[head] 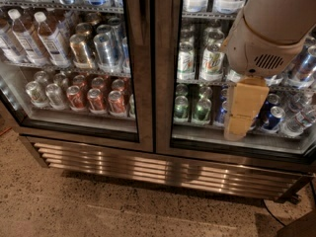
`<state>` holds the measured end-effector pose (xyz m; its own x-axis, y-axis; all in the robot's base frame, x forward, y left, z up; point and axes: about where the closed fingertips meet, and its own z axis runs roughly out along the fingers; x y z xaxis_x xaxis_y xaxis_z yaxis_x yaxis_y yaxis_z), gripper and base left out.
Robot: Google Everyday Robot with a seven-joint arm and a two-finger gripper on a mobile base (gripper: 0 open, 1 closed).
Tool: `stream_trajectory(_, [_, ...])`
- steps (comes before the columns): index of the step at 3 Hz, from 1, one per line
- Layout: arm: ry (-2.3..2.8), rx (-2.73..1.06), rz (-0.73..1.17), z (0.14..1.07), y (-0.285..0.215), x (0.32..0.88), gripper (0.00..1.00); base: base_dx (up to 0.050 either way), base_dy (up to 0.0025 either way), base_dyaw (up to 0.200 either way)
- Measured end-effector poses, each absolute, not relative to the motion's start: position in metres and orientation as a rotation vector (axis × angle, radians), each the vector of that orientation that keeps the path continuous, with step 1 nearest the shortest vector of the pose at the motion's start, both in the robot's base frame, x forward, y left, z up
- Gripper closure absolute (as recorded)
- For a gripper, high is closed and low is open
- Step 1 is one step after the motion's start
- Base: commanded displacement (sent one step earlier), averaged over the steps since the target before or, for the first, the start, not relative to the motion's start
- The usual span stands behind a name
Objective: Open right fridge door
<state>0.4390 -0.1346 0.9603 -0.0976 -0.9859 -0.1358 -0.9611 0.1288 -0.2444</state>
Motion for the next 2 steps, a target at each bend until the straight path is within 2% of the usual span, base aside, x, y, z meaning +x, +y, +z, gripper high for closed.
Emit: stream_trajectory(2, [2.191,-1.924,-0.043,0.924,-0.136,0.449,0.00,0.000,0.00000,0.000])
